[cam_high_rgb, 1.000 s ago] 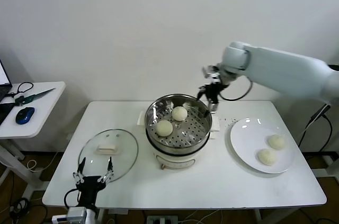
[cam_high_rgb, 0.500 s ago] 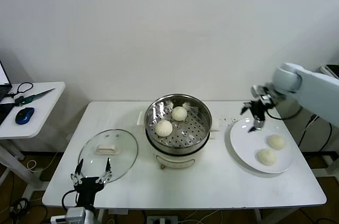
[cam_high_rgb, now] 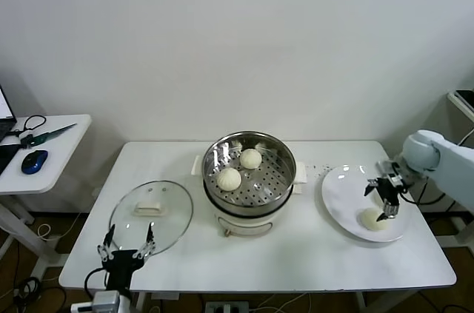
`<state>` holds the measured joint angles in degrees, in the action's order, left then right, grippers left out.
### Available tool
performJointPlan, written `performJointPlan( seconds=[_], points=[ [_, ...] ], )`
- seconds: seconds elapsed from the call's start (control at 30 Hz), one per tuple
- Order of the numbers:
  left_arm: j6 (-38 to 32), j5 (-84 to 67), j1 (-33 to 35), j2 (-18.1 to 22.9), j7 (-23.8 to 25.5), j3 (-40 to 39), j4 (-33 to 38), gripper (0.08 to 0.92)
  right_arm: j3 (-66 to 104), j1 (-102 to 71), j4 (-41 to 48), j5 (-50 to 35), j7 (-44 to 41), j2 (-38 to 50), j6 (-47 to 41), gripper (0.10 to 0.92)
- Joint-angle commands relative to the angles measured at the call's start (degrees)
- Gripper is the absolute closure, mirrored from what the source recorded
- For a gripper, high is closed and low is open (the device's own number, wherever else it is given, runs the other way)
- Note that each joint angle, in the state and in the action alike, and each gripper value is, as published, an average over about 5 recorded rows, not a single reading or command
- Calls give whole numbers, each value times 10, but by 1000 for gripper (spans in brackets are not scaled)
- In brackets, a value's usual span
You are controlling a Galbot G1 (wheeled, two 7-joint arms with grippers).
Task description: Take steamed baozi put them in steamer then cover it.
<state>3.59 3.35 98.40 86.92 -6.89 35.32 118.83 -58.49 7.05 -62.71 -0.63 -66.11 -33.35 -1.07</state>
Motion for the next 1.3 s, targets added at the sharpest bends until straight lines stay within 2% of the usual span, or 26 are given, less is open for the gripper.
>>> performJointPlan(
  seconds=[0.03, 0.6, 0.87, 1.0, 1.13, 1.3],
  points=[
    [-1, 1, 7, -1, 0, 6, -2, 177, 68, -78, 44, 75, -1, -15, 18, 203],
    [-7, 3, 9, 0, -1, 7, -11, 177, 75, -79, 74, 82, -3, -55, 24, 205],
    [-9, 4, 10, 1, -1, 6, -12, 177, 73, -71, 75, 82, -11, -50, 36, 306],
    [-9, 4, 10, 1, -1, 6, -12, 177, 68, -58, 75, 81, -11, -50, 49, 319],
    [-9, 4, 10, 0, -1, 4, -11, 177, 58, -12, 72, 95, -20, -58, 100, 321],
    [-7, 6, 8, 0, -1, -2, -13, 177, 23, 99, 52, 150, -46, -92, 224, 321]
  ],
)
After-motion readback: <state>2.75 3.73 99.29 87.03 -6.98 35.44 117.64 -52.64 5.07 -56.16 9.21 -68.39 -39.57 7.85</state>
